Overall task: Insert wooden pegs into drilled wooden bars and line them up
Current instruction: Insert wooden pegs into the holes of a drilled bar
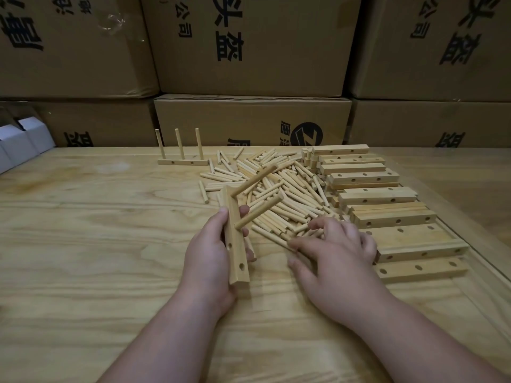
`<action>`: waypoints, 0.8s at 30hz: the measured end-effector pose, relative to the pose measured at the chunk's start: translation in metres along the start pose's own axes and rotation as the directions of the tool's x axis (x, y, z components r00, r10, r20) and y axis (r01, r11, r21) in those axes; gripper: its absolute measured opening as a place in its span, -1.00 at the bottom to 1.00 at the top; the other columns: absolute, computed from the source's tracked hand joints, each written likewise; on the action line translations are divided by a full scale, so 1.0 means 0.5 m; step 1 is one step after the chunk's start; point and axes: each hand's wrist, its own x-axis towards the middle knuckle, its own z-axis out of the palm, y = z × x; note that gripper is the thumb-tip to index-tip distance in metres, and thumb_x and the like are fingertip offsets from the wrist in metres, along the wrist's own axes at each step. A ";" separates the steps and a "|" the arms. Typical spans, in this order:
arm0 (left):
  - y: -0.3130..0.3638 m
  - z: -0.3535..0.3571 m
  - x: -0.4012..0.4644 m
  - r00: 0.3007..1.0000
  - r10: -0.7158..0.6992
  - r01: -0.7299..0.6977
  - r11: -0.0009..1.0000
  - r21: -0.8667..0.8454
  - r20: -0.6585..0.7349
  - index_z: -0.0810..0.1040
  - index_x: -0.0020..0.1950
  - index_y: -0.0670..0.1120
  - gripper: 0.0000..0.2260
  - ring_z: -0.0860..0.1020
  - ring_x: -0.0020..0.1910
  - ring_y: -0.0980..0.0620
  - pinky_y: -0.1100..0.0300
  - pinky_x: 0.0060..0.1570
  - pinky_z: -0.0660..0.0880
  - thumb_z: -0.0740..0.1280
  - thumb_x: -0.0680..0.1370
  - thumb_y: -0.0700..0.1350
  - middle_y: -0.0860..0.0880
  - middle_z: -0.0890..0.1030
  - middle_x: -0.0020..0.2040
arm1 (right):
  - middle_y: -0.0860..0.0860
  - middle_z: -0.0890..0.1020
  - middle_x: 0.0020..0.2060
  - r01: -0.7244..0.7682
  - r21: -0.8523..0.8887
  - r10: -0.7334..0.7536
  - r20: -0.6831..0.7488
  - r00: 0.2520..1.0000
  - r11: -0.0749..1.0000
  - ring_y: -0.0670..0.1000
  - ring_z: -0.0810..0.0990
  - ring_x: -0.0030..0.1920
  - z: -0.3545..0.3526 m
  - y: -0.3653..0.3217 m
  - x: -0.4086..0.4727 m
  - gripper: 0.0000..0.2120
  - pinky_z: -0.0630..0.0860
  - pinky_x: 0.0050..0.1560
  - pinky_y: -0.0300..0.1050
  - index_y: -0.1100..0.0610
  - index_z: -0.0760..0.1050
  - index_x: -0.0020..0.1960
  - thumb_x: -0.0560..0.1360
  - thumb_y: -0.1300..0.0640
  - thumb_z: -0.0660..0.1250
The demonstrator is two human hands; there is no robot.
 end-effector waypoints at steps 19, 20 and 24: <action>0.005 0.010 0.003 0.996 0.053 -0.060 0.993 -0.101 -0.070 0.72 0.10 0.12 -0.66 0.39 -0.46 0.13 0.23 -0.49 0.38 0.19 0.66 0.21 0.03 0.48 -0.34 | -0.37 0.49 -0.14 0.118 0.266 -0.037 -0.293 0.955 0.957 -0.25 0.38 0.02 -0.021 -0.008 -0.001 -0.87 0.07 0.19 -0.14 -0.13 0.53 0.00 0.56 0.11 0.36; 0.006 0.010 0.003 0.996 0.050 -0.058 0.993 -0.107 -0.078 0.72 0.09 0.12 -0.66 0.38 -0.46 0.13 0.23 -0.50 0.38 0.19 0.66 0.21 0.04 0.48 -0.35 | -0.37 0.50 -0.14 0.156 0.281 -0.068 -0.299 0.952 0.947 -0.25 0.40 0.03 -0.021 -0.010 -0.003 -0.88 0.08 0.21 -0.13 -0.11 0.54 0.01 0.56 0.11 0.34; 0.009 0.011 0.003 0.995 0.045 -0.054 0.993 -0.106 -0.083 0.72 0.07 0.16 -0.66 0.39 -0.47 0.14 0.23 -0.50 0.36 0.17 0.67 0.23 0.05 0.48 -0.35 | -0.38 0.50 -0.13 0.244 0.295 -0.168 -0.260 0.951 0.924 -0.24 0.44 0.05 -0.022 -0.017 -0.007 -0.88 0.13 0.27 -0.13 -0.11 0.56 0.00 0.52 0.06 0.29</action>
